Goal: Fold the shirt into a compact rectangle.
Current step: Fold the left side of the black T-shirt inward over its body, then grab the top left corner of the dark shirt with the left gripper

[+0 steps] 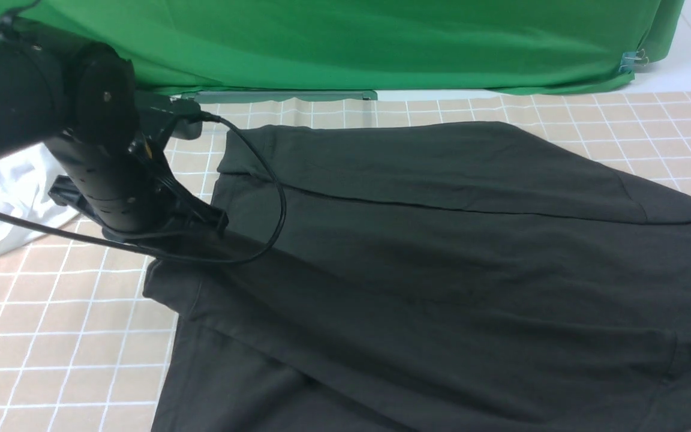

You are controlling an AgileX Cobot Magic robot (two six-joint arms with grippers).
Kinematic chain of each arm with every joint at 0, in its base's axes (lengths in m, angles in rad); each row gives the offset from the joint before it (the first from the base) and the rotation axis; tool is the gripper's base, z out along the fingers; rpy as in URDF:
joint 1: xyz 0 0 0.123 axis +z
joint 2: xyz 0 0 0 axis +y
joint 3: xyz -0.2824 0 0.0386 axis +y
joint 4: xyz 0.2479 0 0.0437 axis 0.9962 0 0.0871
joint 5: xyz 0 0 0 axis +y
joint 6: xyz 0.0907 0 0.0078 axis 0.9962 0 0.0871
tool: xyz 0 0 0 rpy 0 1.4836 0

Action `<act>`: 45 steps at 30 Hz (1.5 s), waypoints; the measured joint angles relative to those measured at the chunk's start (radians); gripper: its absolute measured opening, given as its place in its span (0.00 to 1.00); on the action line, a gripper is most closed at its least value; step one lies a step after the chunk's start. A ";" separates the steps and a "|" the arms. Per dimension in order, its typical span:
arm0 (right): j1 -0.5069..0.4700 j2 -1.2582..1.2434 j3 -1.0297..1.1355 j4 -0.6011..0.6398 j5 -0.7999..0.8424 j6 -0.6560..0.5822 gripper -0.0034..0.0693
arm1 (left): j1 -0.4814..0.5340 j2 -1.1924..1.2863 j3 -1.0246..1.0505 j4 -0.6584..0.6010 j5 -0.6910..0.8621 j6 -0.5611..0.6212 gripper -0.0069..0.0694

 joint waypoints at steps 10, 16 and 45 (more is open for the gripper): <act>0.000 0.187 -0.119 -0.002 0.352 0.000 0.15 | 0.000 0.003 -0.024 0.045 -0.039 -0.007 0.51; 0.000 0.394 -0.153 0.021 0.526 0.000 0.23 | -0.036 -0.087 0.006 -0.120 -0.021 0.044 0.33; 0.451 0.881 0.000 -0.125 0.129 0.221 0.23 | -0.289 -0.228 0.598 -0.288 -0.300 -0.055 0.12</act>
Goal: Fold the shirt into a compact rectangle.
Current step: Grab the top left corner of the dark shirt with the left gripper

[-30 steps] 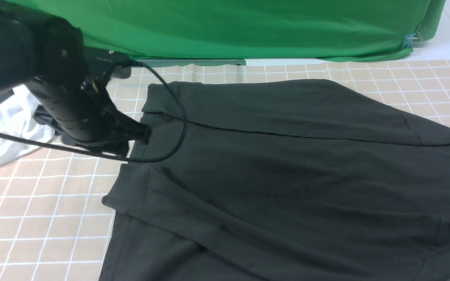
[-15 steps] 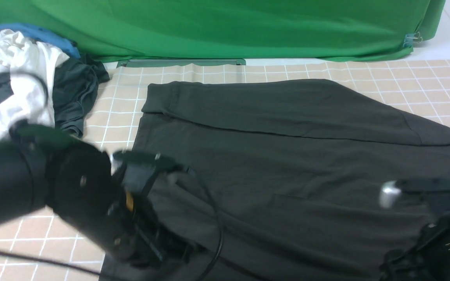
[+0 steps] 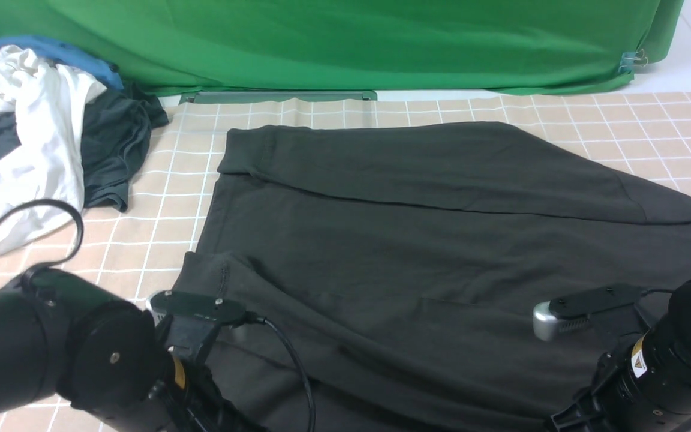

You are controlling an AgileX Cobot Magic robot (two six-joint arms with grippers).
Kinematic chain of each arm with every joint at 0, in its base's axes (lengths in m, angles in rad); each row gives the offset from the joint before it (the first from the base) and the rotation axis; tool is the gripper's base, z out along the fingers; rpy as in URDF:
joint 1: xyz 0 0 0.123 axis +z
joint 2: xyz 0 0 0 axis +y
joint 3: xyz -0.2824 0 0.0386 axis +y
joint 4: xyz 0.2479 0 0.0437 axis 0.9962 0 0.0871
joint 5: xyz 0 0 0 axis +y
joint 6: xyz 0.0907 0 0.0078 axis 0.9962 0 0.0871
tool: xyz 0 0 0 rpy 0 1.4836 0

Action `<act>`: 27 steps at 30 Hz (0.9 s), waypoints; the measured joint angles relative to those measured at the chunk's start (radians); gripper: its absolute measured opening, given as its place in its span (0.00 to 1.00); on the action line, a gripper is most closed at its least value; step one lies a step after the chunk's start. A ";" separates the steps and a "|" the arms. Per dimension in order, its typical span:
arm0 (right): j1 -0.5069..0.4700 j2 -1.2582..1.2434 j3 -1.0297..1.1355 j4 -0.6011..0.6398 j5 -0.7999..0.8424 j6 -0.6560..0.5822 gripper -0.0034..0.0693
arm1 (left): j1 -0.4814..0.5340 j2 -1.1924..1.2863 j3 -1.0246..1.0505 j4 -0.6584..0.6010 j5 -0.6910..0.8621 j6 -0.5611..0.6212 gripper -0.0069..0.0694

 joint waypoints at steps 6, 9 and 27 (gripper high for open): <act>0.003 -0.018 0.000 0.003 0.031 -0.014 0.12 | -0.001 0.000 0.011 0.000 -0.005 0.000 0.12; 0.003 -0.069 0.000 0.004 0.108 -0.011 0.12 | -0.001 0.000 0.011 0.000 -0.005 0.000 0.12; 0.003 -0.222 0.001 0.006 0.387 0.016 0.50 | 0.060 -0.039 -0.199 -0.007 0.116 -0.004 0.12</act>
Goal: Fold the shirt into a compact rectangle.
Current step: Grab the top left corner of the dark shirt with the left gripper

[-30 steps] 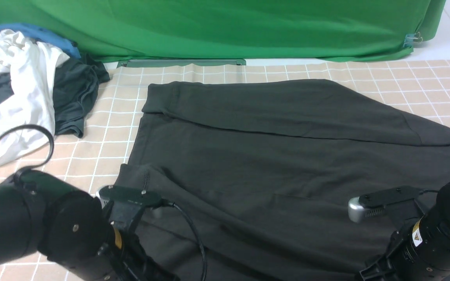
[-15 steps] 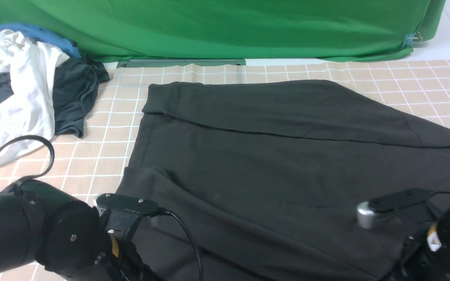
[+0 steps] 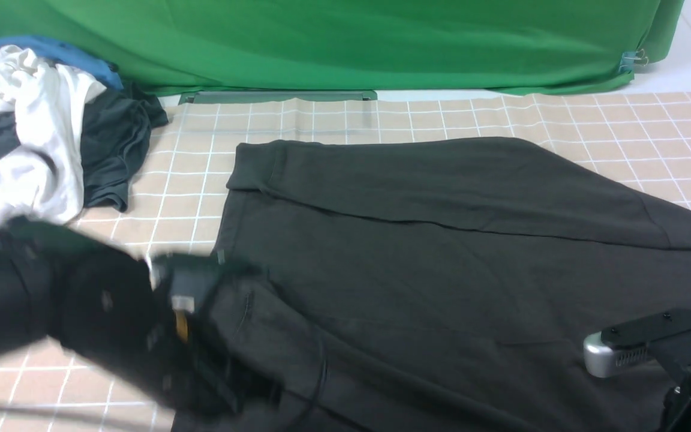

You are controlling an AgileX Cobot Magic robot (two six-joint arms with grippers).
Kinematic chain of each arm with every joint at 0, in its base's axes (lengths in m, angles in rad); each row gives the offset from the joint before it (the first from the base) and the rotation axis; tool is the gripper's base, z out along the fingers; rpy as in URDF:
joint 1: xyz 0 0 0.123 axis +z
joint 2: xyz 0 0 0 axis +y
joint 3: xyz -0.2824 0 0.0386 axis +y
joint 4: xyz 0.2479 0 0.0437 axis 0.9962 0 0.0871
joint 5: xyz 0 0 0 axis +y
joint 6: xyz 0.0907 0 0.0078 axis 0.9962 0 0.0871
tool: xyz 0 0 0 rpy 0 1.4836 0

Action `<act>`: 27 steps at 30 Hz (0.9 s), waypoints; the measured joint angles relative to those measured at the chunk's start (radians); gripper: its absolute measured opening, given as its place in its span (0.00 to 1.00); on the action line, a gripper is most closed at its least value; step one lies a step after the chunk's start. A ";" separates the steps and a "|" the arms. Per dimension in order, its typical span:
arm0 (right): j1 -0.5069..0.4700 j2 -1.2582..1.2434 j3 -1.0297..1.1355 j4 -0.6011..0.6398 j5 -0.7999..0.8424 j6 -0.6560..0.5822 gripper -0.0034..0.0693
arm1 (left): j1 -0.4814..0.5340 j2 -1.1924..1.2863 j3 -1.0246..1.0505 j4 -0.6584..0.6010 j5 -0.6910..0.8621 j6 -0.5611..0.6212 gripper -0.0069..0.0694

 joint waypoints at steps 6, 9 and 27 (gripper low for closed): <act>0.000 -0.007 0.000 0.000 0.016 -0.001 0.71 | 0.203 0.050 -0.278 -0.001 0.045 0.002 0.12; 0.000 -0.033 0.000 0.000 0.002 -0.002 0.64 | 0.279 0.129 -0.430 0.000 0.054 0.010 0.12; 0.000 -0.208 0.000 0.007 -0.082 0.014 0.47 | 0.347 0.819 -1.037 0.101 0.067 0.060 0.64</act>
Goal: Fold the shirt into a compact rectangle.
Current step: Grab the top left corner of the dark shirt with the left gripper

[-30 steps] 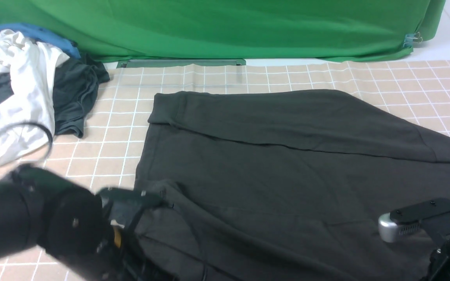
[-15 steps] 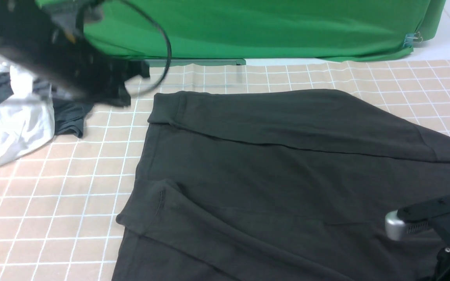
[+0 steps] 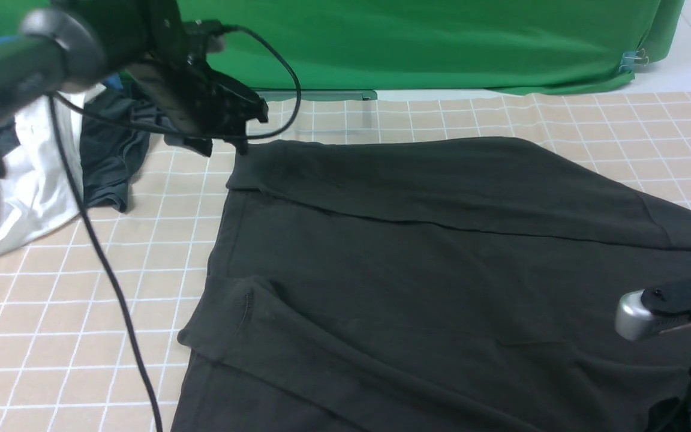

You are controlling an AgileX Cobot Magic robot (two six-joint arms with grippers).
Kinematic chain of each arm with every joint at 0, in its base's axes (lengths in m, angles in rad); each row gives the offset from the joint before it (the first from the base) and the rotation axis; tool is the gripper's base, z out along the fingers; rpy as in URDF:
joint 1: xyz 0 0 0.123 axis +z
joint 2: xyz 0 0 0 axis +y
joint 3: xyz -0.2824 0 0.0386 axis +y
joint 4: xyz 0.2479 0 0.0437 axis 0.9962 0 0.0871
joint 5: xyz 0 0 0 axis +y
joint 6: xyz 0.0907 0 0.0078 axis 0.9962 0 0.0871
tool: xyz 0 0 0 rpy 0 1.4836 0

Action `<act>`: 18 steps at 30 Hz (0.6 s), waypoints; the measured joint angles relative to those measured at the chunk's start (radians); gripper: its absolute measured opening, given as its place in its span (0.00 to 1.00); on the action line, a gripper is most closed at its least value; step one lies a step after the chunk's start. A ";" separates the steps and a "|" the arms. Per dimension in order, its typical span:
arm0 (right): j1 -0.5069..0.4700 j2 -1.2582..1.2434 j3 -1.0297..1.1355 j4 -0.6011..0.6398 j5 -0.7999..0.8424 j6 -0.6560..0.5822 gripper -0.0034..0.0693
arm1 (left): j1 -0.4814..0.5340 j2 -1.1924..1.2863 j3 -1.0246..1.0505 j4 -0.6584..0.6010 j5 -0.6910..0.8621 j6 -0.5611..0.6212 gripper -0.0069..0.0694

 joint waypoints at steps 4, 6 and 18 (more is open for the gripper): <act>0.000 0.000 0.000 0.000 -0.023 0.002 0.47 | 0.000 0.064 -0.022 -0.003 0.000 0.000 0.69; 0.000 0.000 0.000 0.000 -0.030 0.002 0.47 | 0.000 0.086 -0.023 -0.011 0.002 0.000 0.70; 0.000 0.000 0.000 0.001 -0.090 0.005 0.47 | 0.000 0.094 -0.030 -0.030 0.026 0.085 0.20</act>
